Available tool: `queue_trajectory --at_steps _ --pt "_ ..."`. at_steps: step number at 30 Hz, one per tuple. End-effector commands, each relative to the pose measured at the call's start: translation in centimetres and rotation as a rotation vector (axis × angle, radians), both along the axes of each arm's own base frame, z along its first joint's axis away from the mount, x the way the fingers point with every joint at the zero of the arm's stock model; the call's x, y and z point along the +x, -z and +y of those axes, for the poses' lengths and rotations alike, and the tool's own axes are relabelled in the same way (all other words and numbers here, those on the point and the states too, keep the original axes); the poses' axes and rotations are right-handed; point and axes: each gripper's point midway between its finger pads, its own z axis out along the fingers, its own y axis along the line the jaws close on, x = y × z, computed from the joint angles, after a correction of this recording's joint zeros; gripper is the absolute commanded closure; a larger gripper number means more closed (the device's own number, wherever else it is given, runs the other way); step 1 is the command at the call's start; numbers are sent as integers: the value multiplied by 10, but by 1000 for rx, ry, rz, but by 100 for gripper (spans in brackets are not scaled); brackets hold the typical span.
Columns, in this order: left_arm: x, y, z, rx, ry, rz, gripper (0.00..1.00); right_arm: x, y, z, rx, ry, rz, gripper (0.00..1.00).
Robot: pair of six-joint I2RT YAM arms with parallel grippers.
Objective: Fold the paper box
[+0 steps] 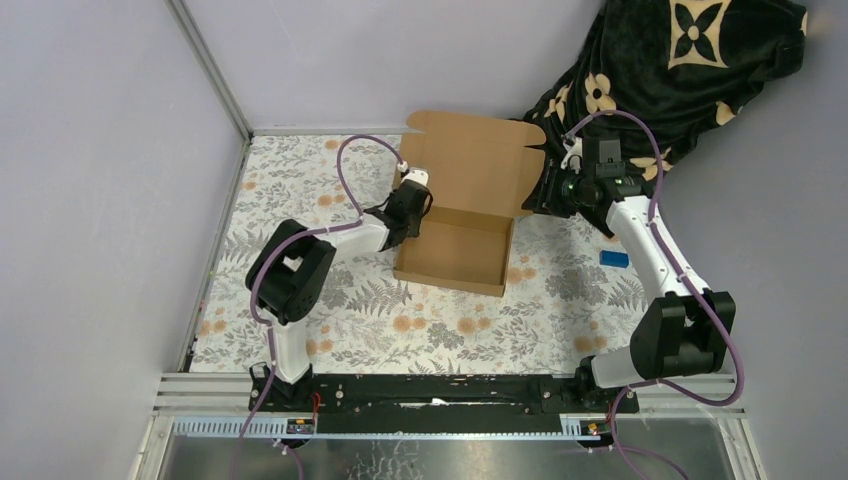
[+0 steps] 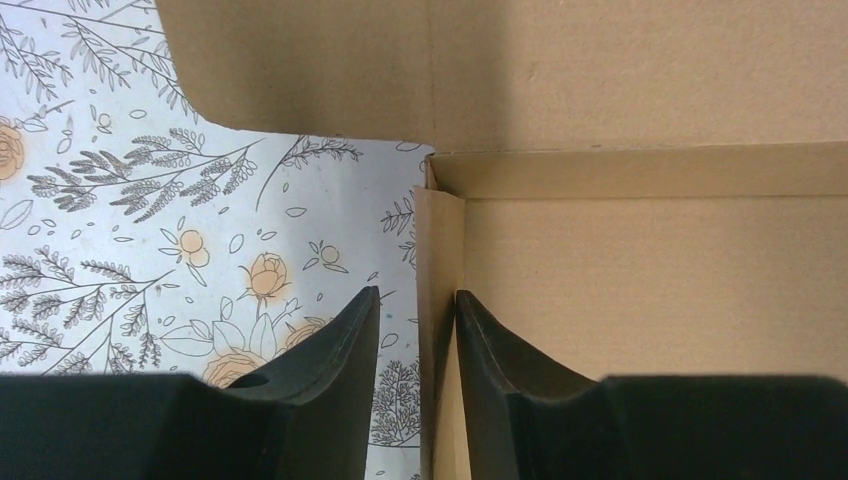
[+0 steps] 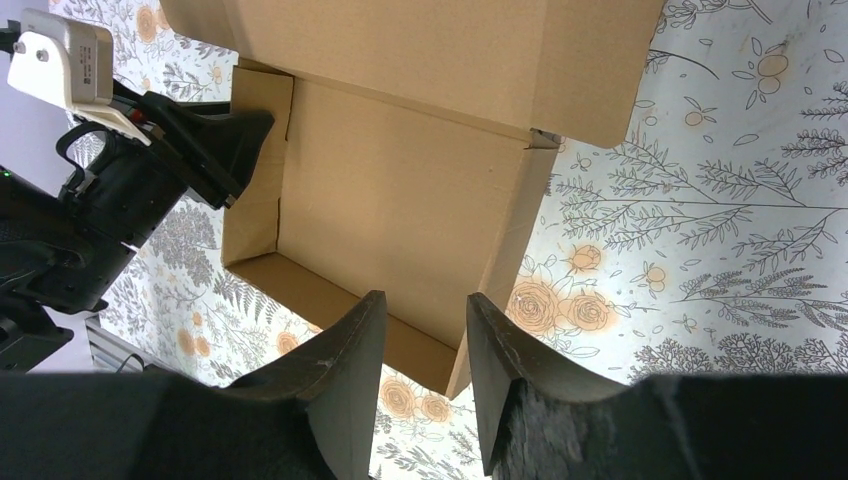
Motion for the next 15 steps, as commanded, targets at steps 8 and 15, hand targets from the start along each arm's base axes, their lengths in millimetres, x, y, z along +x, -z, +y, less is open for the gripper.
queue_trajectory --at_steps 8,15 --pt "11 5 2 0 -71 -65 83 -1 2 -2 -28 13 -28 58" --pt "-7 5 5 16 -140 -83 92 -4 19 -7 -154 51 -16 59"
